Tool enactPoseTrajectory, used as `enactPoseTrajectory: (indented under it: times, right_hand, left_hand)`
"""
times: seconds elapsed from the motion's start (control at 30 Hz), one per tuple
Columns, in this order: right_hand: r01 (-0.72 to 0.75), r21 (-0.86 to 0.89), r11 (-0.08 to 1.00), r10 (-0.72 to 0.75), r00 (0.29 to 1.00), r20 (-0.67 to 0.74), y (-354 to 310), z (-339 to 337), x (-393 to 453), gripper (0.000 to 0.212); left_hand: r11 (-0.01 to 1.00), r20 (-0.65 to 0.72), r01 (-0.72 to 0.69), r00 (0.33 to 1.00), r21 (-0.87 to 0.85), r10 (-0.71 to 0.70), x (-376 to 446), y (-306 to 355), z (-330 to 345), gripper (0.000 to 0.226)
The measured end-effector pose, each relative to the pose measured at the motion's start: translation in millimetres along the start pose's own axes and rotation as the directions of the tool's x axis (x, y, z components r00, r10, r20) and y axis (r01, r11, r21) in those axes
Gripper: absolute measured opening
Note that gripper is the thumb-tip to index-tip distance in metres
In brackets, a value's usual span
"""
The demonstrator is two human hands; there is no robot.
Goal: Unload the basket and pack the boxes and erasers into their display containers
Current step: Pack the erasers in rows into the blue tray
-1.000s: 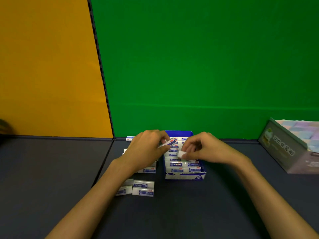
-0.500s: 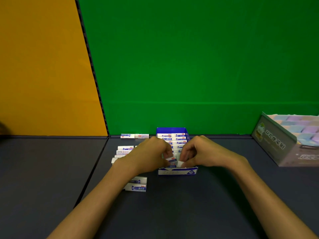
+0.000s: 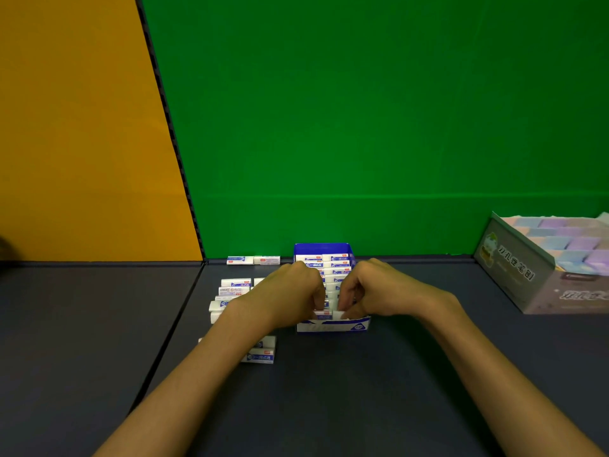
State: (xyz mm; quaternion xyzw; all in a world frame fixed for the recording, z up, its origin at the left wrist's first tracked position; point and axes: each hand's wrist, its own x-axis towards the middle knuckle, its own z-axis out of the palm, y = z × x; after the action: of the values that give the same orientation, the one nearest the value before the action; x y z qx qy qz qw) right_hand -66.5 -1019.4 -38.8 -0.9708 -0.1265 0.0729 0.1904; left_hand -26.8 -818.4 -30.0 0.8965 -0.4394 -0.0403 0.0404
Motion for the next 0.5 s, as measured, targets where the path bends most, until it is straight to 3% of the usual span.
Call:
enactPoseTrajectory:
  times: [0.27,0.5]
  right_hand:
    - [0.003,-0.012,1.0,-0.002,1.0,0.02,0.7,3.0,3.0,0.018]
    - [0.004,0.013,1.0,-0.004,0.999,0.034,2.4,3.0,3.2,0.023]
  left_hand:
    - [0.998,-0.027,0.001,1.0,-0.059,-0.003,0.3,-2.1,-1.2,0.013]
    - [0.996,0.061,-0.021,0.998,-0.086,0.026,4.4,-7.5,-2.9,0.02]
